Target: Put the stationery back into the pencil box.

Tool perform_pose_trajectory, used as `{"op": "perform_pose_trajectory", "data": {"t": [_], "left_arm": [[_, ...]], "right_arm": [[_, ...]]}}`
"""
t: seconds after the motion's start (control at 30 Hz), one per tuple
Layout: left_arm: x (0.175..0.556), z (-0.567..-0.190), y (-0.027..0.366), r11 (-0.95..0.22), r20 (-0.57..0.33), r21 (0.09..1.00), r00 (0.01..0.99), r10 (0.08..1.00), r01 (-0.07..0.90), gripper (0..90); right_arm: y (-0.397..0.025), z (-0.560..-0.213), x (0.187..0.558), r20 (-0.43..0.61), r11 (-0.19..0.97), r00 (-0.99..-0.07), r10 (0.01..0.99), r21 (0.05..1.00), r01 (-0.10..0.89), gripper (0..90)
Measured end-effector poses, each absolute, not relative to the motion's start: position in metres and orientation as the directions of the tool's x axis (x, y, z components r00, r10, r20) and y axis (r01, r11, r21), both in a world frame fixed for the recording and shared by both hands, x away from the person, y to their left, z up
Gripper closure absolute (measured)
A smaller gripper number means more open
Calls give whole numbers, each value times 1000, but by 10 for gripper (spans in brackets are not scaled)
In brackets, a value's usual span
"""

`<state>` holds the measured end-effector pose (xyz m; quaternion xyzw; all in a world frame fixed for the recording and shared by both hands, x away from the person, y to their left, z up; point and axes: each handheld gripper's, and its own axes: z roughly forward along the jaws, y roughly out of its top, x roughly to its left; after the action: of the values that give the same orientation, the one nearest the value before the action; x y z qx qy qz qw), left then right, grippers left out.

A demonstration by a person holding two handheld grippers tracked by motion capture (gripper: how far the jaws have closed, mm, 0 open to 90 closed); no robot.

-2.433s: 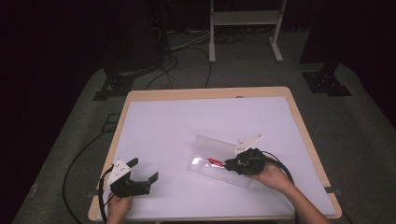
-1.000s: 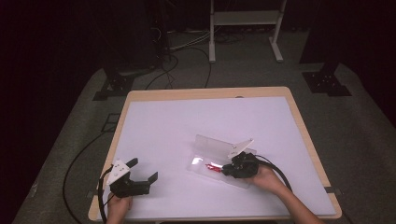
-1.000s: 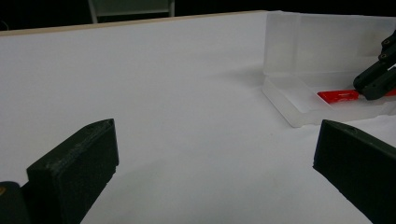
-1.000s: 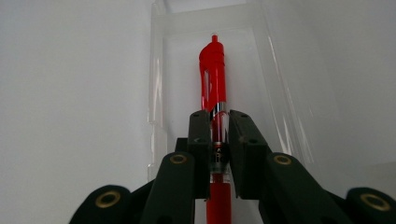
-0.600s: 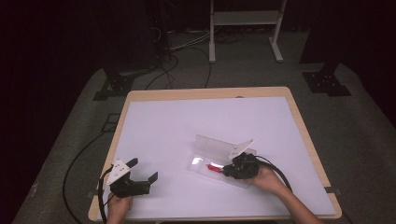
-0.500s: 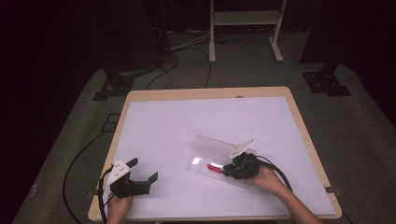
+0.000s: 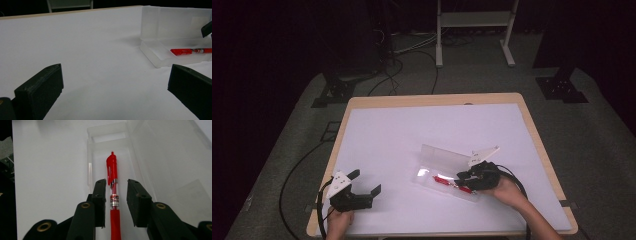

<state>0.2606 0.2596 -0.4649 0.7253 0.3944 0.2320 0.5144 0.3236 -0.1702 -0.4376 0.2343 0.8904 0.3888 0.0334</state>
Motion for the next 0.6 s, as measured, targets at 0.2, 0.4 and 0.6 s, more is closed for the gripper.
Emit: {"op": "perform_pose_trajectory", "data": {"t": [0.2,0.4,0.6], "left_arm": [[261,-465,259,-163,-67,929,583,810,334,0],[261,-465,260,-164,-65,929,581,811,333,0],[261,-465,259,-163,-67,929,582,811,333,0]], "right_arm": [[-180,-432,321,132,566,-885,447,724,395,643],[-187,-429,318,132,560,-882,451,728,396,621],[-192,-426,316,129,552,-879,460,734,396,608]]}}
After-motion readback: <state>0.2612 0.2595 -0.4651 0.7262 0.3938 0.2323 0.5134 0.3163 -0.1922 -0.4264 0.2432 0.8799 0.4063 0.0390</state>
